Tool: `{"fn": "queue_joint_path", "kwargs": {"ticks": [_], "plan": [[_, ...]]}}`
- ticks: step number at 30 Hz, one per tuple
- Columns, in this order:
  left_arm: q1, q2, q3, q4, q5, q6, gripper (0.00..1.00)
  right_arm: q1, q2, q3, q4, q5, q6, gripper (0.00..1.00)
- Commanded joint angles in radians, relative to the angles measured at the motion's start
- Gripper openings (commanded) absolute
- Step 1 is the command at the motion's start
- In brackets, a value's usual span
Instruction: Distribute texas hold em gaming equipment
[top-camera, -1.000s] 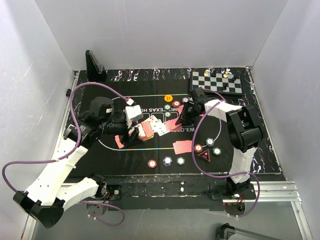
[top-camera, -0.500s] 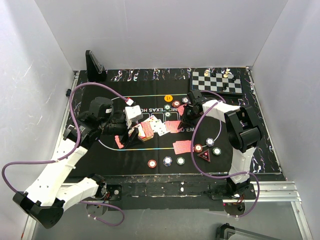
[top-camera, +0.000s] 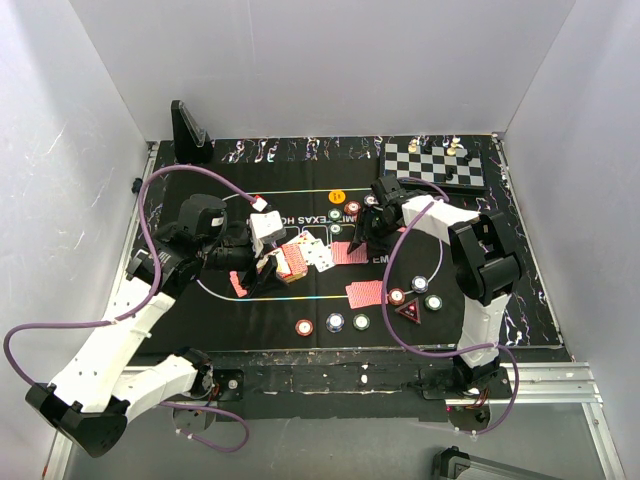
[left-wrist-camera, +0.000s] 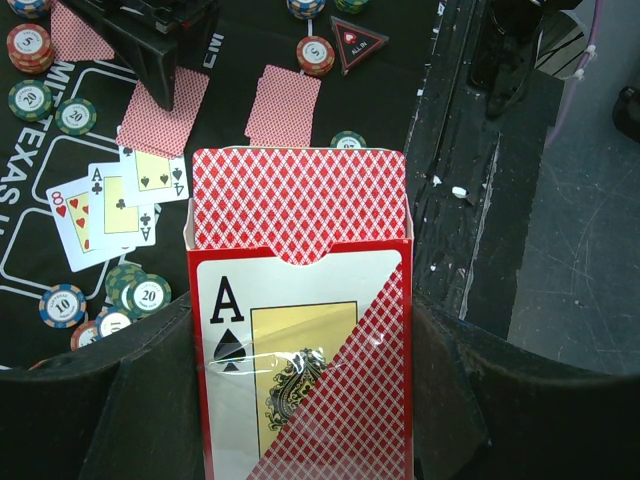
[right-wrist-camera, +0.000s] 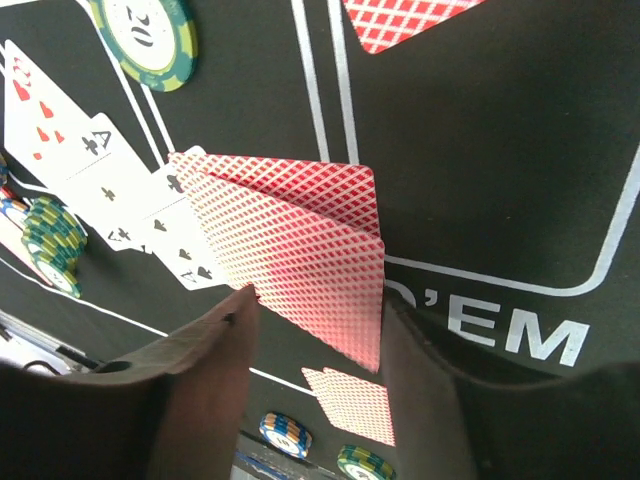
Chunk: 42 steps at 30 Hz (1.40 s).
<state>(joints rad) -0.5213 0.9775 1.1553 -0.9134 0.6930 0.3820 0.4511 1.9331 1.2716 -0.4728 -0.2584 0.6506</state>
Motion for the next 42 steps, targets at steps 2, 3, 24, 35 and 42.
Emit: {"fn": "queue_joint_path", "kwargs": {"ticks": [2, 3, 24, 35, 42], "plan": [[-0.005, -0.014, 0.046, 0.004, 0.019, 0.008, 0.00, 0.003, 0.004, 0.008, -0.111, 0.097, -0.042, 0.66], [-0.005, -0.014, 0.047, 0.004, 0.022, 0.009, 0.00, 0.003, 0.001, 0.011, -0.122, 0.103, -0.045, 0.67], [-0.005, -0.014, 0.038, 0.010, 0.014, 0.009, 0.00, 0.146, -0.030, 0.127, -0.052, 0.082, -0.097, 0.74], [-0.005, -0.028, 0.026, 0.004, 0.014, 0.012, 0.00, 0.161, 0.043, 0.153, 0.007, 0.067, -0.097, 0.75], [-0.005, -0.034, 0.020, 0.001, 0.011, 0.015, 0.00, 0.162, 0.030, 0.055, 0.052, 0.067, -0.085, 0.75]]}}
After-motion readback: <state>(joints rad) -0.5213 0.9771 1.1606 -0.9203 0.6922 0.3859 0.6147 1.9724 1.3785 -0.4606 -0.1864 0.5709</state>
